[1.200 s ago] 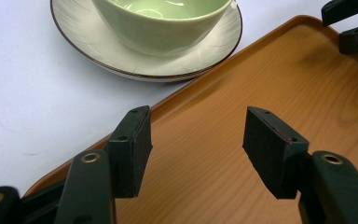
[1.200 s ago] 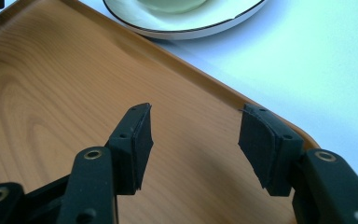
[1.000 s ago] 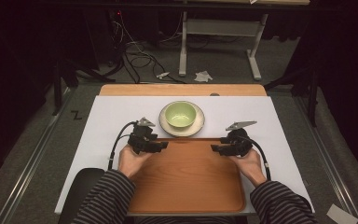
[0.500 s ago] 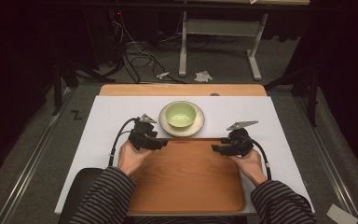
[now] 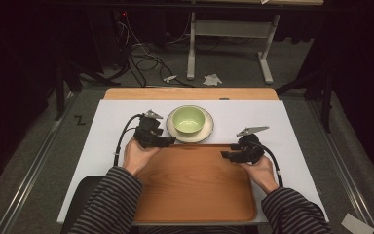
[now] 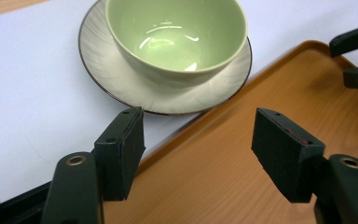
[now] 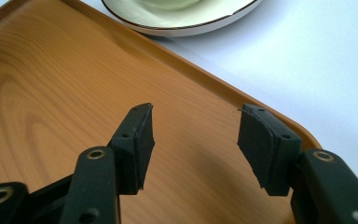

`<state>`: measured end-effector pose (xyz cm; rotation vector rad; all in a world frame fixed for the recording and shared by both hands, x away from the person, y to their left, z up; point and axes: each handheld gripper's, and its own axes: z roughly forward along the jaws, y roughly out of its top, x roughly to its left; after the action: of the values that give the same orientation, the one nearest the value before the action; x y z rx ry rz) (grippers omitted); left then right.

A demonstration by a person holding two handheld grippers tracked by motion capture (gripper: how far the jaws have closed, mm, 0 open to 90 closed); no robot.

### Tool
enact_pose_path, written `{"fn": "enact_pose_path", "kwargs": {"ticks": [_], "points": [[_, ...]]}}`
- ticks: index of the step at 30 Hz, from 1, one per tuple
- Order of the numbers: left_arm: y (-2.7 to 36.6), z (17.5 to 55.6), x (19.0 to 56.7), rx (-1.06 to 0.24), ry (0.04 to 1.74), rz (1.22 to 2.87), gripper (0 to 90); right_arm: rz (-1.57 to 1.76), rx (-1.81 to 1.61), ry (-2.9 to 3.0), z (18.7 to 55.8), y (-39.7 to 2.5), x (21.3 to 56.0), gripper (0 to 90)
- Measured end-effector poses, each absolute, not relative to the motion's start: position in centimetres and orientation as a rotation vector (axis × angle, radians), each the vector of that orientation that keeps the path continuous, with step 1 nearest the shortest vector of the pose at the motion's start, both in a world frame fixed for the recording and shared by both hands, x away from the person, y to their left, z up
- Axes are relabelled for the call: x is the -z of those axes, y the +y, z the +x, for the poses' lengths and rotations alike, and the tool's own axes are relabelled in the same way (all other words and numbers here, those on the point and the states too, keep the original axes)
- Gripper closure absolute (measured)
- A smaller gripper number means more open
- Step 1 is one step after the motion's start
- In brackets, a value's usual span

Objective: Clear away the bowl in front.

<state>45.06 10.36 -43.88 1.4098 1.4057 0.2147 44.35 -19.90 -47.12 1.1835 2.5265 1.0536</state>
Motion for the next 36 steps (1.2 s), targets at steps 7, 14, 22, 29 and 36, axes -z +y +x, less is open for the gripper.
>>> {"fn": "enact_pose_path", "kwargs": {"ticks": [7,14,22,29,36], "points": [[9.8,46.0,43.6,-0.222,1.414,1.425,35.6,1.160,-1.047,2.532,44.0,-19.7,47.0,46.8],[9.2,48.2,43.1,-0.239,1.427,1.439,36.0,1.168,-1.038,2.535,44.0,-19.8,47.1,46.9],[8.1,50.2,42.7,-0.254,1.439,1.473,35.9,1.163,-1.029,2.532,43.7,-19.9,47.0,46.9],[7.8,52.4,43.0,-0.309,1.469,1.495,37.5,1.170,-1.021,2.538,43.6,-19.9,47.2,46.9],[7.8,54.4,43.1,-0.304,1.513,1.485,40.5,1.157,-1.017,2.549,43.5,-19.7,47.2,46.8]]}}
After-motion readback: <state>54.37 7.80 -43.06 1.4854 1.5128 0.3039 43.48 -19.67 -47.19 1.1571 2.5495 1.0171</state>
